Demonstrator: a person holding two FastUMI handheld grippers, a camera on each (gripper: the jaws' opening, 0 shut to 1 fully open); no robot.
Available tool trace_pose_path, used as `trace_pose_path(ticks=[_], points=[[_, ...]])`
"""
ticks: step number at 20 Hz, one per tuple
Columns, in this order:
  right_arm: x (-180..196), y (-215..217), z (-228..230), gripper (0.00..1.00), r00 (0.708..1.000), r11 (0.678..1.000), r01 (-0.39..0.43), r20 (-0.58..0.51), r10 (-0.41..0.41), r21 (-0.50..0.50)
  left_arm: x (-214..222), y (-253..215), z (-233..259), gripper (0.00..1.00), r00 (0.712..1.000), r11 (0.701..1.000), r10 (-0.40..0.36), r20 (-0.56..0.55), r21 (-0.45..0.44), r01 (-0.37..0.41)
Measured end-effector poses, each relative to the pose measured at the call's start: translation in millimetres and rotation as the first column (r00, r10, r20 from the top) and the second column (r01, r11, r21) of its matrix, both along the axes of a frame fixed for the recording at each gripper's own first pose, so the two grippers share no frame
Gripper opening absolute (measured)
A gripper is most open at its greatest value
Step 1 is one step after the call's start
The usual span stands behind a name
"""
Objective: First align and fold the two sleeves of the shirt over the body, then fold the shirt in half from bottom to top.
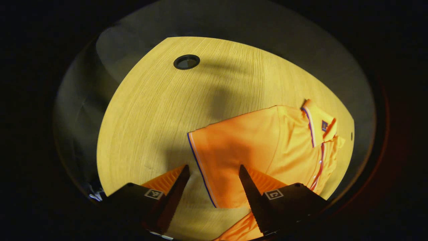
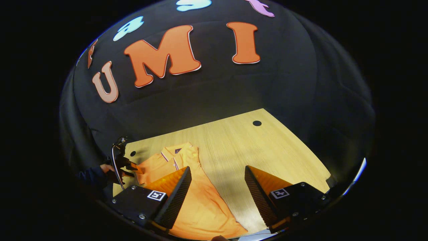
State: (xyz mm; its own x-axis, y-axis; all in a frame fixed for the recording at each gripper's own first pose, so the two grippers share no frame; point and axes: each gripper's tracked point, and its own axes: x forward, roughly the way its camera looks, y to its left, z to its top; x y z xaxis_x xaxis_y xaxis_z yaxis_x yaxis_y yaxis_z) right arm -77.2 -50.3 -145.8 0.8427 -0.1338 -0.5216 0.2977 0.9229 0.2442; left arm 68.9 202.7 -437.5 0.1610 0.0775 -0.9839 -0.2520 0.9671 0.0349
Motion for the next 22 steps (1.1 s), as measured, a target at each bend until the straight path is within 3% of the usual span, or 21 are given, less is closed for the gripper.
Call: trace_pose_path(ticks=[1,5,6,7,14,18,20,22], points=[[-3.9,-4.2,-3.3,0.97,1.000,1.000,0.018,-0.007,-0.018,0.004,-1.0,0.8,-3.9,0.89,1.000,1.000,-0.011,-0.013,0.009,0.011],[-15.3,-15.6,-9.6,0.98,0.999,0.998,0.047,-0.006,-0.047,0.053,5.0,-16.0,-1.0,0.14,0.997,0.996,-0.079,0.002,-0.032,0.079],[-15.6,-20.0,-9.3,0.97,0.999,0.998,0.047,-0.006,-0.047,0.052,6.4,-16.1,3.0,0.14,0.998,0.997,-0.067,0.016,-0.035,0.068],[-18.2,-23.3,-9.1,0.98,0.999,0.998,0.045,-0.007,-0.045,0.047,9.9,-18.5,12.1,0.06,0.996,0.996,-0.075,0.037,-0.037,0.077],[-20.6,-39.5,-0.1,0.98,1.000,0.999,0.024,0.018,-0.025,0.036,32.4,-69.4,69.3,0.06,0.957,0.969,-0.248,0.152,0.032,0.246],[-28.9,-47.4,-2.8,0.98,1.000,0.999,0.024,0.019,-0.025,0.044,47.1,-121.7,79.0,0.07,0.914,0.933,-0.356,0.196,0.028,0.358],[-34.8,-51.8,-6.5,0.98,0.999,0.998,0.032,0.017,-0.033,0.047,49.7,-162.8,87.6,0.17,0.884,0.909,-0.389,0.259,-0.046,0.414],[-41.1,-56.7,-11.9,0.98,0.999,0.998,0.042,0.007,-0.043,0.048,46.1,-201.8,97.2,0.34,0.859,0.877,-0.398,0.323,-0.141,0.460]])
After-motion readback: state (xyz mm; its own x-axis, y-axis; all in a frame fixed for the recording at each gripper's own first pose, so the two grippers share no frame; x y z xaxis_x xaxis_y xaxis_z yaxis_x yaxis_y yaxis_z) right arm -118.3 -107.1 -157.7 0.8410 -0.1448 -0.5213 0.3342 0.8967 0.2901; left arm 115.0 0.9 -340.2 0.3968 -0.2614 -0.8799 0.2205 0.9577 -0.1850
